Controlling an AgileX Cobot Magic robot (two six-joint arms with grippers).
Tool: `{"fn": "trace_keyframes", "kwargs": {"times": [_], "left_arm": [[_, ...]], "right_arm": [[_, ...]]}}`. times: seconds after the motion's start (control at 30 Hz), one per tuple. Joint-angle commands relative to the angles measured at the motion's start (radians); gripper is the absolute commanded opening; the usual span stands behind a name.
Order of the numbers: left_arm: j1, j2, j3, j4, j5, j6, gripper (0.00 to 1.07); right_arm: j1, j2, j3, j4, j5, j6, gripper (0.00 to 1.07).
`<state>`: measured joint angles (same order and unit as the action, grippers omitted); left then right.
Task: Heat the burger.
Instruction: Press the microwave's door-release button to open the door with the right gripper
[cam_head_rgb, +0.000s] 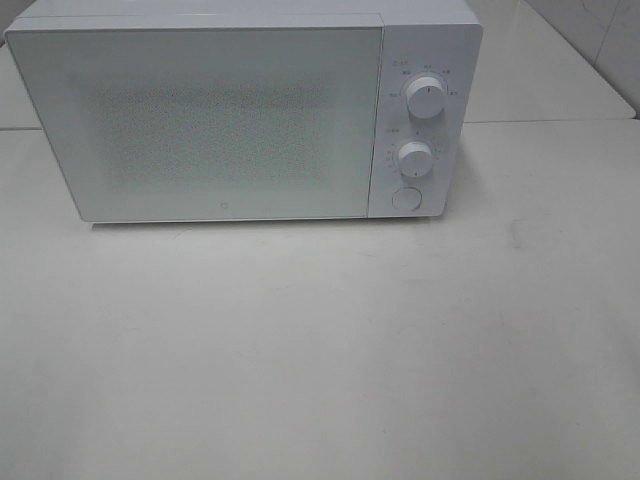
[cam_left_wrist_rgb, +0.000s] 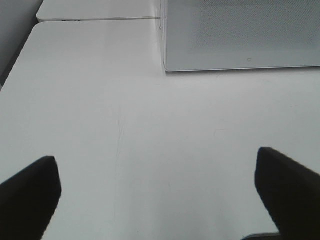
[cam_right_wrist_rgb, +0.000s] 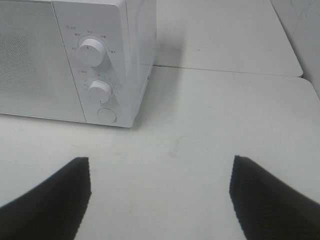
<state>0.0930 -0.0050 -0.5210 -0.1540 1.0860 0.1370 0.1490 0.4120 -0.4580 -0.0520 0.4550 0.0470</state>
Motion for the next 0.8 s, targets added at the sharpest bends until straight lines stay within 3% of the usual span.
{"fn": "trace_keyframes", "kwargs": {"times": [0.03,0.8], "left_arm": [[0.003,-0.006,0.003,-0.003,-0.013,-0.007,0.98],[0.003,-0.006,0.003,-0.003,-0.013,-0.007,0.98]], "right_arm": [[-0.005,0.042,0.003,-0.004,-0.086,0.007,0.75],[-0.005,0.536,0.005,-0.009,-0.738,0.032,0.75]]}}
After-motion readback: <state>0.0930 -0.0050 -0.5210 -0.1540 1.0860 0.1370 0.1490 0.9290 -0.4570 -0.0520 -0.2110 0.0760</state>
